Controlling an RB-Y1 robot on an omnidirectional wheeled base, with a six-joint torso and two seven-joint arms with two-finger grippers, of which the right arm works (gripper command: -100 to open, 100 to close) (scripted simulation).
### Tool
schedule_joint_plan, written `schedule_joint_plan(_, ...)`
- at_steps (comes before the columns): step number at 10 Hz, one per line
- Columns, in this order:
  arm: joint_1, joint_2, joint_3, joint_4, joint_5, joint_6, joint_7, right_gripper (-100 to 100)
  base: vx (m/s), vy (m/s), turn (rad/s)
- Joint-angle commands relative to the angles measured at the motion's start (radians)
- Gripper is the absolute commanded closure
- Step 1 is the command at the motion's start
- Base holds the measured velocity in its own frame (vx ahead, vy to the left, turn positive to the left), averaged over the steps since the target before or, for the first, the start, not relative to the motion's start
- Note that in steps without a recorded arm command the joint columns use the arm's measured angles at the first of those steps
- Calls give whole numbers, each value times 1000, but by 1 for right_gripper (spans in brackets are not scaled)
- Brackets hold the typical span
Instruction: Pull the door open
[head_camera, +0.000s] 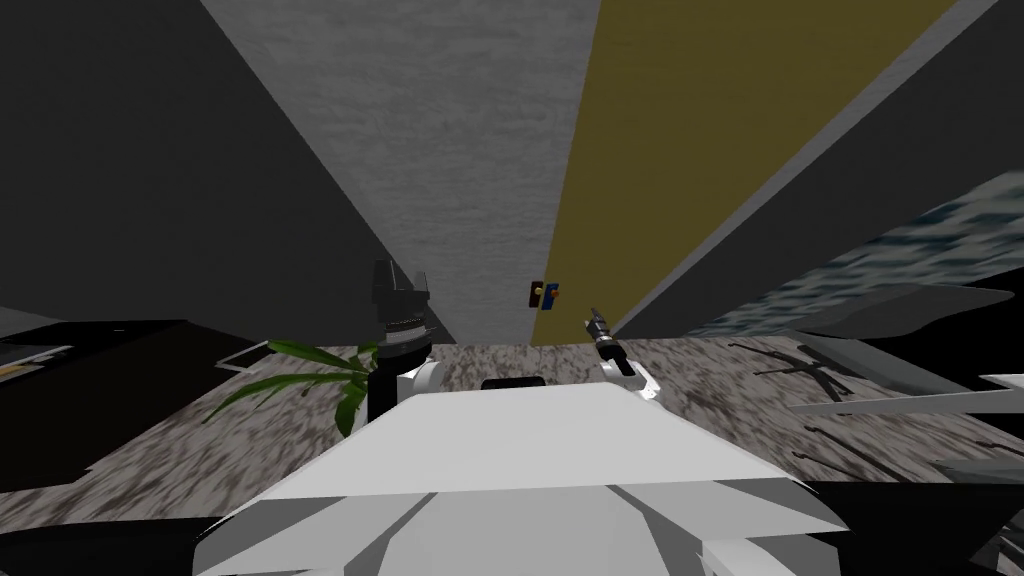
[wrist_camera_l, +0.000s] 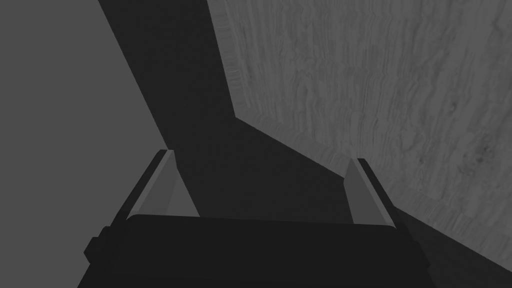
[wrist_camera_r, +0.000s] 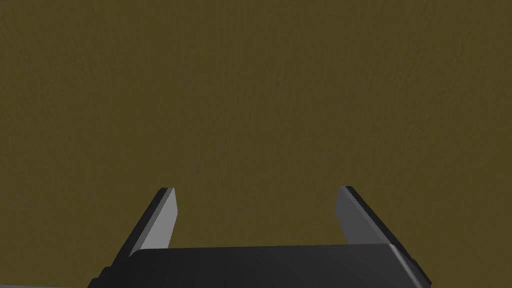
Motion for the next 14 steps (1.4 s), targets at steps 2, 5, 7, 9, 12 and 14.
schedule_joint_plan(2, -26, 2, -11, 34, -2, -3, 10, -100, 124, -37, 20)
schedule_joint_plan(5, -50, 17, 5, 32, 1, -6, 14, -100, 184, 35, 89)
schedule_joint_plan(7, -75, 33, 30, 21, 5, -12, 16, -100, 218, 112, 149)
schedule_joint_plan(9, -77, 24, 21, 41, 3, -14, 14, 100, 51, 31, 1)
schedule_joint_plan(12, -77, 24, 21, 41, 3, -14, 14, 100, -38, -24, -2)
schedule_joint_plan(14, -77, 24, 21, 41, 3, -14, 14, 100, -7, -3, -1)
